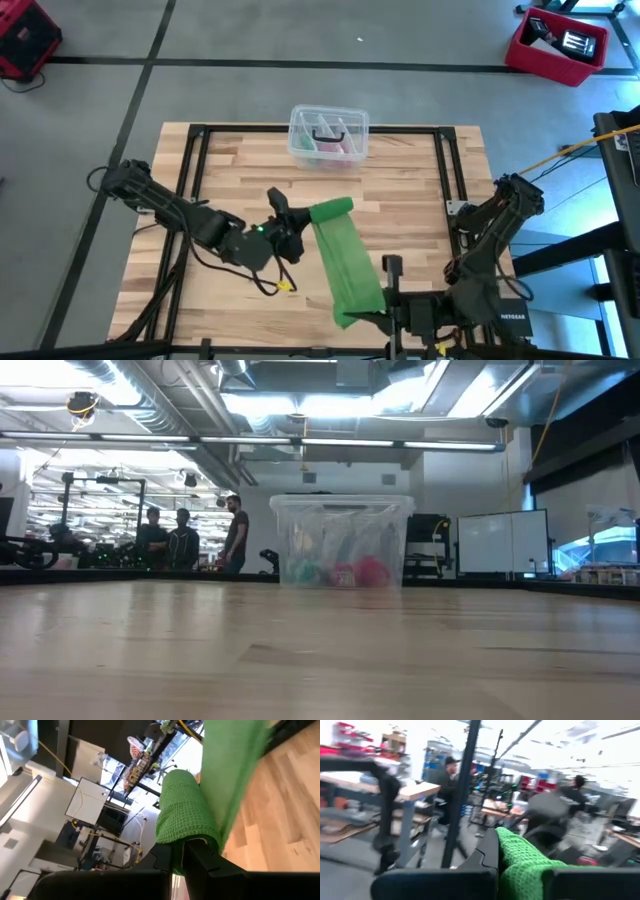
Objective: Roll bandage
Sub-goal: Roll the green bandage
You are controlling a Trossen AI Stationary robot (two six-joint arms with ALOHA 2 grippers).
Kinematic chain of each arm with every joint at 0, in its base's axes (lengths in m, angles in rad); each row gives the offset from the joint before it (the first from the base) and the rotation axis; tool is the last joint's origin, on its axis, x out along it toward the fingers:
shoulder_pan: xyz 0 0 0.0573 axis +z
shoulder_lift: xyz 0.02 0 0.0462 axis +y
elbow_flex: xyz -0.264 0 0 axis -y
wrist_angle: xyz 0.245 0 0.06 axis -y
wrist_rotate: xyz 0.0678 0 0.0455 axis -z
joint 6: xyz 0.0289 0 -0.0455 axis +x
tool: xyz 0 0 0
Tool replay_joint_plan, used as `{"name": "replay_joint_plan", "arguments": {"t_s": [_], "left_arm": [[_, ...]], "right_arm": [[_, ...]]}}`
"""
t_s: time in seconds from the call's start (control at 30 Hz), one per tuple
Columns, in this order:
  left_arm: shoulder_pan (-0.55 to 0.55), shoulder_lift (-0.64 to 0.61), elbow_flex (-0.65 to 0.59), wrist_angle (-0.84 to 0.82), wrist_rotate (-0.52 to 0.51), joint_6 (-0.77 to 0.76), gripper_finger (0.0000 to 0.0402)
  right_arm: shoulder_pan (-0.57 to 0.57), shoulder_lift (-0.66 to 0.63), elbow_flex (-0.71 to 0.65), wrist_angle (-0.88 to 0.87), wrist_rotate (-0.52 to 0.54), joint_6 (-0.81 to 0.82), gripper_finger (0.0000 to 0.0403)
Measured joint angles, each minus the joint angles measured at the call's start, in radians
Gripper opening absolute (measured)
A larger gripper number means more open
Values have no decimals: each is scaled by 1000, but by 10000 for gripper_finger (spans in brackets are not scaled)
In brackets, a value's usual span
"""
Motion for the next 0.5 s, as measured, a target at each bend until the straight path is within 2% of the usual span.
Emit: {"name": "replay_joint_plan", "arguments": {"t_s": [0.17,0.4,0.5], "left_arm": [[-12,55,0,3,24,-21,17],[-46,116,0,7,90,-51,17],[-66,121,0,4,148,-83,17]], "right_arm": [[-16,0,73,-1,104,-101,3],[-47,-14,138,-56,192,-184,3],[-68,-42,139,-73,212,-190,3]]}}
